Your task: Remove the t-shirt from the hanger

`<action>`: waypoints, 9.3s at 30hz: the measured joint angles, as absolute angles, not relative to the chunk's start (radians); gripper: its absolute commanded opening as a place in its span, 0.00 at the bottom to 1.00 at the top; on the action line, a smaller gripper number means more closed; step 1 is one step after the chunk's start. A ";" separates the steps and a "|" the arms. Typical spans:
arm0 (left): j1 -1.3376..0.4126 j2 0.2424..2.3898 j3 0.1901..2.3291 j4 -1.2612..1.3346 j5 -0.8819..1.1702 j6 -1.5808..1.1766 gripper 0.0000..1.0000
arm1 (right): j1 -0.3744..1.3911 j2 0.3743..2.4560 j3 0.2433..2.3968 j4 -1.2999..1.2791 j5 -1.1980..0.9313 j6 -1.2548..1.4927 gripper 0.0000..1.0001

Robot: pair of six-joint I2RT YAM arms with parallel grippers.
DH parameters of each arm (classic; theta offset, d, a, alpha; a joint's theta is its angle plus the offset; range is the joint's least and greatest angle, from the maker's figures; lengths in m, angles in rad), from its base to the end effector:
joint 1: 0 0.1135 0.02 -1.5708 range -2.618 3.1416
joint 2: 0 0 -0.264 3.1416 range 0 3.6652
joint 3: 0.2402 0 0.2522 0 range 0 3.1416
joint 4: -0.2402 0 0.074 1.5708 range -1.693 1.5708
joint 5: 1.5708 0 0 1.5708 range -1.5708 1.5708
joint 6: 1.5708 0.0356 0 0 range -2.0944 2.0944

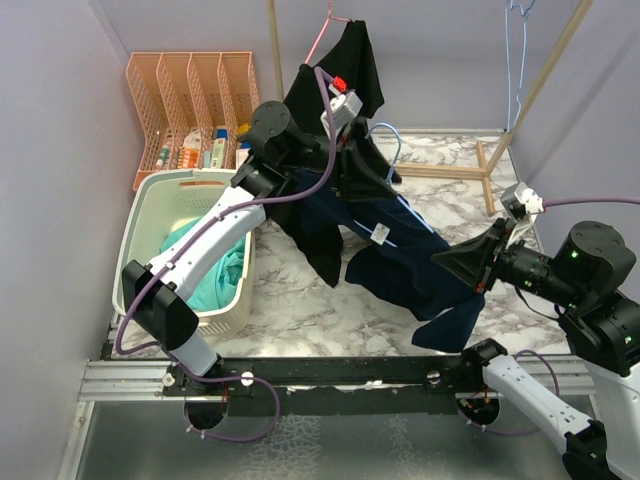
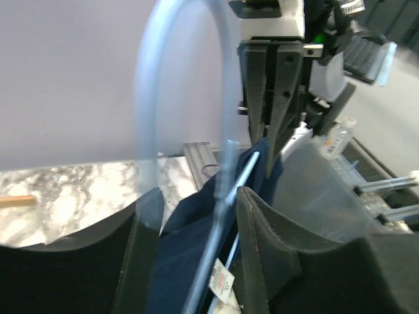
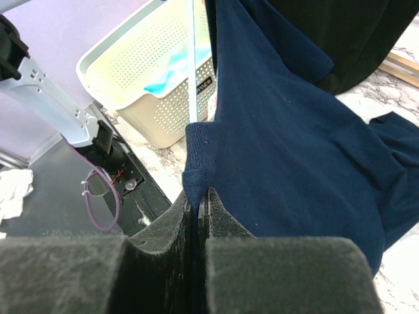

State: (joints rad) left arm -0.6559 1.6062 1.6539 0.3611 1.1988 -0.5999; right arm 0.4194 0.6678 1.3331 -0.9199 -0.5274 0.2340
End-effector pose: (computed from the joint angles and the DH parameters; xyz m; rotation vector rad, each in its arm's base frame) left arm 0.2579 -0.2403 0.4835 1.2381 1.1248 -1.6779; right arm 0.0564 0.0448 0.4490 -0.5565 1.8090 0.9334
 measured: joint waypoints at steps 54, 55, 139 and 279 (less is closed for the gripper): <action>-0.519 1.341 1.744 -0.076 1.044 -0.271 0.00 | 0.426 0.537 1.316 -1.074 0.106 0.330 0.01; -0.517 1.341 1.743 -0.075 1.040 -0.274 0.00 | 0.426 0.538 1.316 -1.085 0.124 0.338 0.01; -0.727 1.332 1.490 -0.104 0.719 -0.236 0.75 | 0.425 0.708 1.432 -1.033 -0.248 0.188 0.01; -0.904 1.584 0.794 -0.079 -0.269 -0.493 0.00 | 0.214 0.401 0.704 -0.604 -0.395 0.497 1.00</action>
State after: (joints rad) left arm -0.9039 1.5841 0.7940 -0.0792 -0.2691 -0.4931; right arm 0.2138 0.4007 0.7036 -0.6037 -0.3950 0.4973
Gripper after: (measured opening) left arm 0.086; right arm 0.995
